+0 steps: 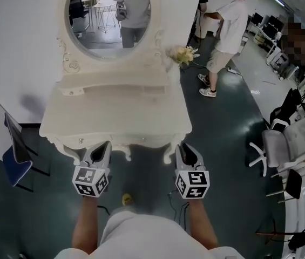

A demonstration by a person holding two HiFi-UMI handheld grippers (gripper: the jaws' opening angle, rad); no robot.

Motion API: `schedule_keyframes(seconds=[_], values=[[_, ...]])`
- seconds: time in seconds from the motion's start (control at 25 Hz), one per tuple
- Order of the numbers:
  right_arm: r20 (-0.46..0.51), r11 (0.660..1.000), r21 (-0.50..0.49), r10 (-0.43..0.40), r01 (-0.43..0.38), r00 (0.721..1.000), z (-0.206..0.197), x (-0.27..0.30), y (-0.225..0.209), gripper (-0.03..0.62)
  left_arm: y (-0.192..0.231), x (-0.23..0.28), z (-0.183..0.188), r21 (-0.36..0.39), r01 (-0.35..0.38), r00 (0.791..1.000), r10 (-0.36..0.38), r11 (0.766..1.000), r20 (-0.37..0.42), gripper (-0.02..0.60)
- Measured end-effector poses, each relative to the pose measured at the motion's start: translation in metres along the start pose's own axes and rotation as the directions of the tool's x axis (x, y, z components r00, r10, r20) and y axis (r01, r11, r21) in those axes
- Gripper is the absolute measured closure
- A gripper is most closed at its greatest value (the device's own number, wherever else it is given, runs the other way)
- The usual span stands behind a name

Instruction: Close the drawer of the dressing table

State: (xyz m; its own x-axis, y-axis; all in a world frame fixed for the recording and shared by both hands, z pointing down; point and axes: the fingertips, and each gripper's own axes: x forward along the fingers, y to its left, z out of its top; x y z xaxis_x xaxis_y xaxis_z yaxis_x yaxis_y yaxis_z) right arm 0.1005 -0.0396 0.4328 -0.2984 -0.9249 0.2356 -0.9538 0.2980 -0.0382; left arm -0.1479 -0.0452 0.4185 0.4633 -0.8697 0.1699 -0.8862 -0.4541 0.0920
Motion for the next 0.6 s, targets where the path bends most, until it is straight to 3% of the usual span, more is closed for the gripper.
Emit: schedule_keyframes(seconds=[0.28,0.6], values=[[-0.013,0.998,0.019,-0.053,0.054,0.998,0.014,0.061,0.012,0.528,0.057,0.047,0.014,0.005,0.060,0.998,-0.059,0.998,-0.011,0.583],[-0.050,0.997,0.024,-0.073,0.074,0.996,0.008,0.097,0.021,0.528,0.081,0.075,0.003,-0.003,0.105,0.993,-0.105,0.994,-0.051,0.583]])
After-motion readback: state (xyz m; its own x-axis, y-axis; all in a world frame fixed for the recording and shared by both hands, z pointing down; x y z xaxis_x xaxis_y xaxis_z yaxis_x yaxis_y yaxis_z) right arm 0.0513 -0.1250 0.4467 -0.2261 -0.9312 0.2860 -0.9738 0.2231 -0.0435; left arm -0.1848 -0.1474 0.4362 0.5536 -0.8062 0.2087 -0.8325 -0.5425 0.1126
